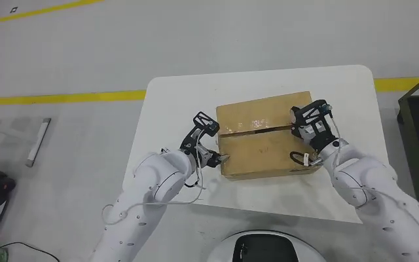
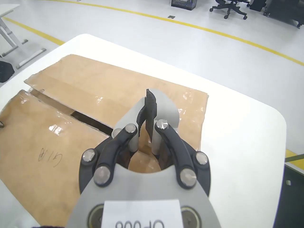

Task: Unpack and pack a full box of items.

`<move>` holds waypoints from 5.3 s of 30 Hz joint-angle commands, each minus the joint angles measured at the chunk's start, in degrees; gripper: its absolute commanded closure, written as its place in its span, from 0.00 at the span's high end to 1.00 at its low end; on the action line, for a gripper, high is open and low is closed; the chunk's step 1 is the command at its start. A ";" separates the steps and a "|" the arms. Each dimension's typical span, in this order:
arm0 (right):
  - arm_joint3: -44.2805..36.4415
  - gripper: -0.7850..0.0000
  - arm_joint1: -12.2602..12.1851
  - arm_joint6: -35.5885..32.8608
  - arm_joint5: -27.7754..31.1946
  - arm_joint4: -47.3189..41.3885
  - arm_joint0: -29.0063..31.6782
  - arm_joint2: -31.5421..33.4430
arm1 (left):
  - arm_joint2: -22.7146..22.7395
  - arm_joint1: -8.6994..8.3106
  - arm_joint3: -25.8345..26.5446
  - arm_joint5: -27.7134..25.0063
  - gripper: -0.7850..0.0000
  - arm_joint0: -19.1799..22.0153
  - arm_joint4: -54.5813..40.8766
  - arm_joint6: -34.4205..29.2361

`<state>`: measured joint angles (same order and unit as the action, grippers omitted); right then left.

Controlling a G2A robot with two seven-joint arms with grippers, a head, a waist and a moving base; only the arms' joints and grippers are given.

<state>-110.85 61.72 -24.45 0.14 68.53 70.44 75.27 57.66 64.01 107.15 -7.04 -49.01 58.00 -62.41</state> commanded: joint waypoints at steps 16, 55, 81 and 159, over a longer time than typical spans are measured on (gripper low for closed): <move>1.29 0.00 1.00 -0.83 -1.33 3.82 -0.46 -1.90 | 10.74 -1.40 7.20 5.69 1.00 -7.91 2.02 0.80; 2.87 0.00 2.75 -1.08 -0.37 8.79 -0.04 -2.17 | 0.26 1.11 -6.85 1.21 1.00 -7.04 14.83 19.31; 3.82 0.00 4.03 -1.55 0.35 9.31 -1.35 -2.85 | 4.70 2.86 -6.20 7.16 1.00 -7.82 10.34 28.52; 3.75 0.00 3.64 0.49 0.96 -6.99 7.92 32.76 | -27.69 26.09 -30.58 14.97 1.00 23.35 18.83 23.50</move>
<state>-107.00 65.34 -23.40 1.20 62.94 78.37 107.72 29.92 89.81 76.64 7.73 -25.90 76.61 -38.71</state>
